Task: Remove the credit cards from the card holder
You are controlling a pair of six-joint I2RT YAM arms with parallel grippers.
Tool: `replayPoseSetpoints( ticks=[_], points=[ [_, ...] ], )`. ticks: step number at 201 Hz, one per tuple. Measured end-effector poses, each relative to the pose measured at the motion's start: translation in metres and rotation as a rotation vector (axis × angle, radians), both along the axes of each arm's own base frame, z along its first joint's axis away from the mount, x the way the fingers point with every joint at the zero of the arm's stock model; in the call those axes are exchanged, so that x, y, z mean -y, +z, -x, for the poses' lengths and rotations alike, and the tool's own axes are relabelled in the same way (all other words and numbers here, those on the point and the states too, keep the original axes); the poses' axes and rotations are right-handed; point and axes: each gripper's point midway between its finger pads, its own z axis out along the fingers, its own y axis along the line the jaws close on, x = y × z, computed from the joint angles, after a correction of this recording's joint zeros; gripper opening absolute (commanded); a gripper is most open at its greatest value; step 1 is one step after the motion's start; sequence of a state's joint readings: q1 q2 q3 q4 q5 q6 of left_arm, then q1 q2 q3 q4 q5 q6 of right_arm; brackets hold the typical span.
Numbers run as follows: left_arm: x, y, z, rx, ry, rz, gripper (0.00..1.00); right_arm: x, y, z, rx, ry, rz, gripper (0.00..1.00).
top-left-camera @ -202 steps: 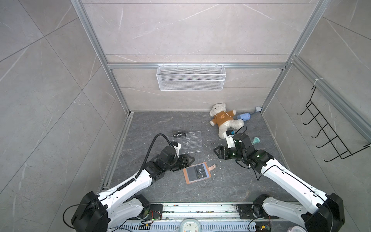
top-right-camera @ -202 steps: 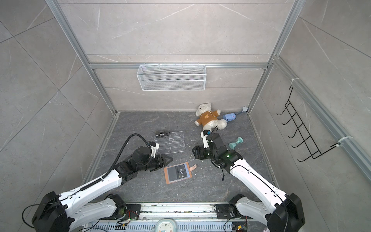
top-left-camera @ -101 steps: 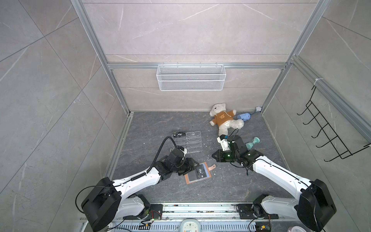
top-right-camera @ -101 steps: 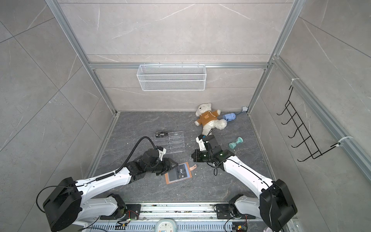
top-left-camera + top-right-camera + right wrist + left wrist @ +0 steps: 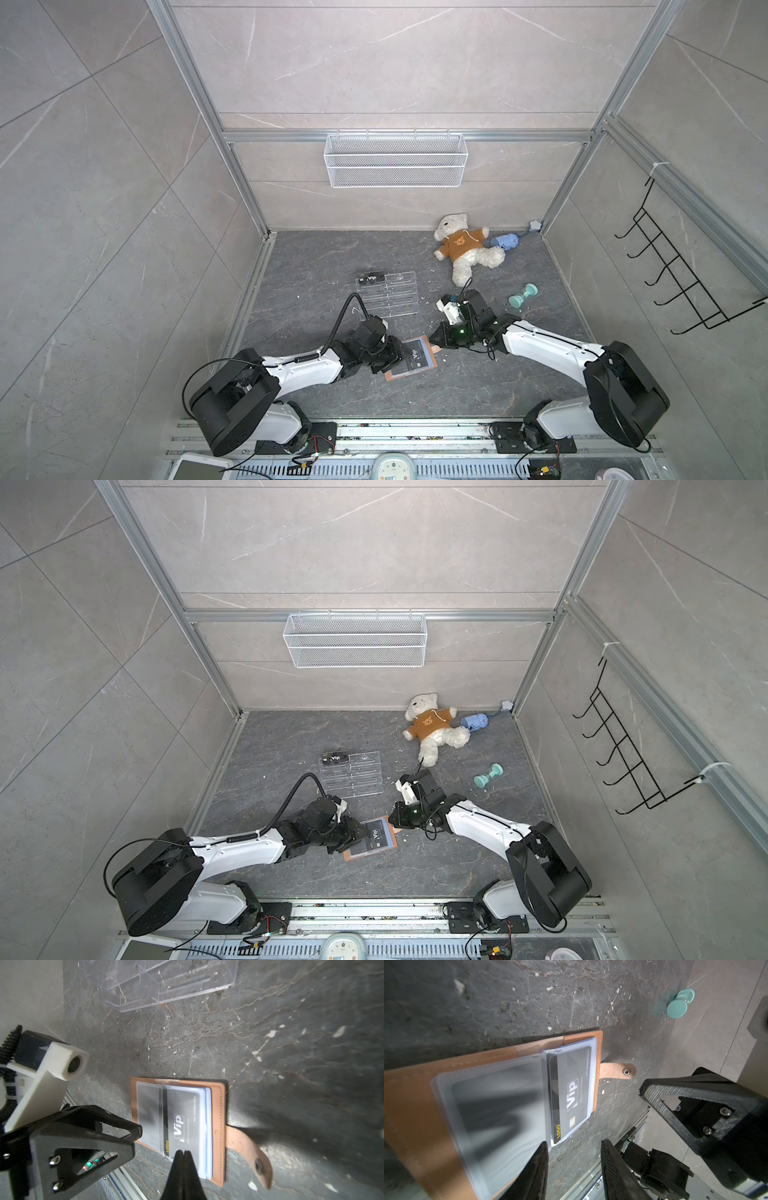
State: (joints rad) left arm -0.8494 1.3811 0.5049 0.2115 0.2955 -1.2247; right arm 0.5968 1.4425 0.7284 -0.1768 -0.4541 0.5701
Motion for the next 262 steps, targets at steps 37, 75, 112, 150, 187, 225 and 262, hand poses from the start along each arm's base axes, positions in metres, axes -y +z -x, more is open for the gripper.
replayPoseSetpoints(
  ticks=[37,75,112,150,187,225,262],
  points=[
    [-0.003,-0.005,-0.002,0.012,0.03,0.012,0.41,-0.013,-0.015,0.007,-0.025,0.029,0.009,0.0],
    [-0.001,-0.007,-0.004,0.015,0.044,0.024,0.4,-0.013,-0.028,0.01,-0.042,0.029,0.026,0.0],
    [0.002,-0.006,-0.006,0.023,0.047,0.041,0.39,-0.012,-0.032,0.007,-0.036,0.021,0.037,0.0],
    [0.003,-0.012,-0.007,0.017,0.05,0.039,0.38,-0.012,-0.038,0.007,-0.041,0.021,0.041,0.0],
    [0.002,-0.018,-0.006,0.012,0.052,0.037,0.37,-0.01,-0.047,0.012,-0.06,0.02,0.052,0.0],
    [0.0,-0.02,-0.005,0.014,0.058,0.046,0.35,-0.014,-0.047,0.013,-0.054,0.022,0.043,0.0],
    [-0.003,-0.022,-0.005,0.027,0.074,0.059,0.32,-0.016,-0.048,0.013,-0.049,0.027,0.039,0.0]
  ],
)
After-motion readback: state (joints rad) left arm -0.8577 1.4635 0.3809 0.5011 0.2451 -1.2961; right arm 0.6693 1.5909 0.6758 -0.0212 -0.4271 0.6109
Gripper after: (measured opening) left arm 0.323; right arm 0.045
